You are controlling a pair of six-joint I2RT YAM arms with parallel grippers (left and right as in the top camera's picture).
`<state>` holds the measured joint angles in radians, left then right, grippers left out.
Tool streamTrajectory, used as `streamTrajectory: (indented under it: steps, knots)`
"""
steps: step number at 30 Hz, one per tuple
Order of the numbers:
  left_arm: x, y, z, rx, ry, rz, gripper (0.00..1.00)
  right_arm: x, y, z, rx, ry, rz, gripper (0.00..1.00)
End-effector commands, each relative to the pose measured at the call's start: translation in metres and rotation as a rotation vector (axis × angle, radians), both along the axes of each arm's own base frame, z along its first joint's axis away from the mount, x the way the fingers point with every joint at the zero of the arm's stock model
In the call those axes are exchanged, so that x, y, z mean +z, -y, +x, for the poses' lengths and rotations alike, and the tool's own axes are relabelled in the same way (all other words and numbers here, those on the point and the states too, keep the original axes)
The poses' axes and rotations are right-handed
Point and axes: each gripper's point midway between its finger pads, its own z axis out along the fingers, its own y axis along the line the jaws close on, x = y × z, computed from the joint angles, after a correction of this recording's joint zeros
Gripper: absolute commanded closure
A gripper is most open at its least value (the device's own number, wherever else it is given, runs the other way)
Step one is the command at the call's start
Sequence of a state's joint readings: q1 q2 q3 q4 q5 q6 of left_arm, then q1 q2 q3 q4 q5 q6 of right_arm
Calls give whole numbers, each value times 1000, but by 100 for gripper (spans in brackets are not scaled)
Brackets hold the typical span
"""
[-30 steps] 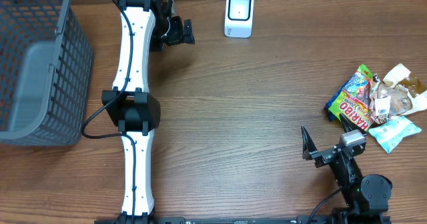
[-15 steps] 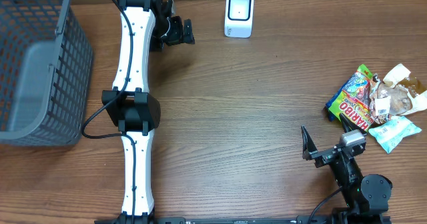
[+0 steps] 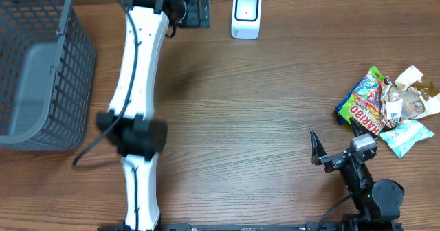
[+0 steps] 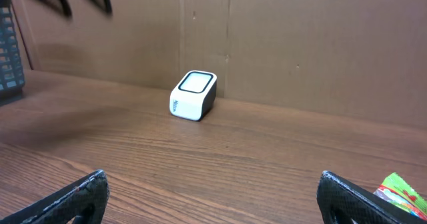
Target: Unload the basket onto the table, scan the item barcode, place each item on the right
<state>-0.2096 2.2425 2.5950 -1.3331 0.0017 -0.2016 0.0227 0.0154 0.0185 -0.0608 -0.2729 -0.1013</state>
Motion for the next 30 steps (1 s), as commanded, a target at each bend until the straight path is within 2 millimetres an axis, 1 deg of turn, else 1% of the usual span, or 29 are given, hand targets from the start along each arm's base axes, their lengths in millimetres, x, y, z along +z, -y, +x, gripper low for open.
streamTrajectory:
  steps: [1, 3, 7, 8, 14, 16, 19, 22, 27, 30]
  knots:
    - [67, -20, -28, 11, 177, 58, 0, -2, -1, 0, 0, 6, -1, 0]
    - [80, -25, -41, 9, 237, 53, 0, -1, -1, 0, 0, 6, -1, 0]
    - [89, -38, -70, -26, 330, 79, 0, -1, -1, 0, 0, 6, -1, 0]
    - [91, -40, -80, -60, 377, 90, 0, -1, -1, 0, 0, 6, -1, 0]
    - [97, -40, -116, -270, 633, 130, 0, -2, -1, 0, 0, 6, -1, 0]
    - [94, -47, -128, -271, 698, 142, 0, -2, -1, 0, 0, 6, -1, 0]
    - [85, -59, -146, -236, 772, 157, 0, -1, -1, 0, 0, 6, -1, 0]
    - [70, -72, -171, -202, 841, 175, 0, -1, -1, 0, 0, 6, -1, 0]
    - [48, -80, -204, -200, 925, 237, 0, -1, -1, 0, 0, 6, -1, 0]
    - [37, -83, -221, -196, 974, 262, 0, -1, -1, 0, 0, 6, -1, 0]
